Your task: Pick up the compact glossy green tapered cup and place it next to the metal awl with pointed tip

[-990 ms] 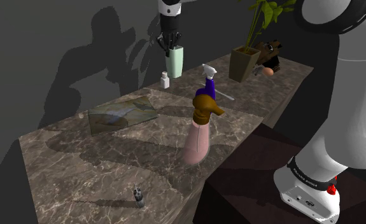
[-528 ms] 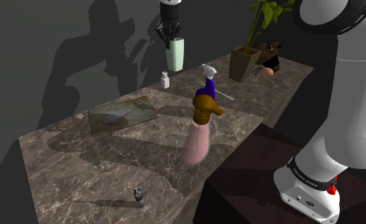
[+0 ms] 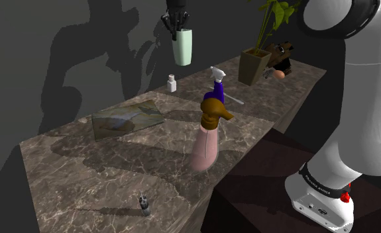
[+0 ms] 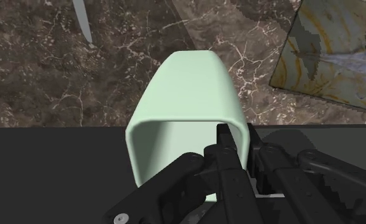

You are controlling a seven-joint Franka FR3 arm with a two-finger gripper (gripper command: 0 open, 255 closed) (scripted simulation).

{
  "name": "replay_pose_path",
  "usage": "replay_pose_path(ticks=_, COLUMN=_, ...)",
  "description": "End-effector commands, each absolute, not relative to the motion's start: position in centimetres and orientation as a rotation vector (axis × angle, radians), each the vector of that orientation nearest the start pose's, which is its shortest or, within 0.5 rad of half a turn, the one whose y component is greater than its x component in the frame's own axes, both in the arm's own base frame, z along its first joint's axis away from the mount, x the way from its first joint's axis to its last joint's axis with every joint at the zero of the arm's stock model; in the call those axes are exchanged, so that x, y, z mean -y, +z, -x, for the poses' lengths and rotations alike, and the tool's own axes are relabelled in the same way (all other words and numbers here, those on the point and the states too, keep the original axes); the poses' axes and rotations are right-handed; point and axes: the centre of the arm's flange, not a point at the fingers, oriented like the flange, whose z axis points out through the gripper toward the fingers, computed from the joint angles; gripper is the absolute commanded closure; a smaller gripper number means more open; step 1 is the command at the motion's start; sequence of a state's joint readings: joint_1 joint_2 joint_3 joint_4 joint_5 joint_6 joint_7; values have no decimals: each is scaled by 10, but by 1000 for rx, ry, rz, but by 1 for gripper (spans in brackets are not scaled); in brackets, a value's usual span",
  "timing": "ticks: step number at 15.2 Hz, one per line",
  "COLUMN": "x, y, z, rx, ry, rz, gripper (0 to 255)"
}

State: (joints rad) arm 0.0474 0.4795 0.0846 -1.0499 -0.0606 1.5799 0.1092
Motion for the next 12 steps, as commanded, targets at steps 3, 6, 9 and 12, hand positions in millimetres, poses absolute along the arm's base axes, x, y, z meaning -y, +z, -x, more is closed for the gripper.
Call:
replay_pose_path(ticks=3, x=-70, y=593, z=-689, rx=18, ry=-85, rz=3156, gripper=255)
replay_pose_path(ticks=6, x=-82, y=602, z=-683, rx=18, ry=-85, rz=3156, gripper=255)
replay_pose_path(ticks=9, x=-117, y=602, z=-665, rx=18, ry=-85, rz=3156, gripper=255)
replay_pose_path(ticks=12, x=-152, y=602, z=-647, rx=18, ry=-85, rz=3156, gripper=255)
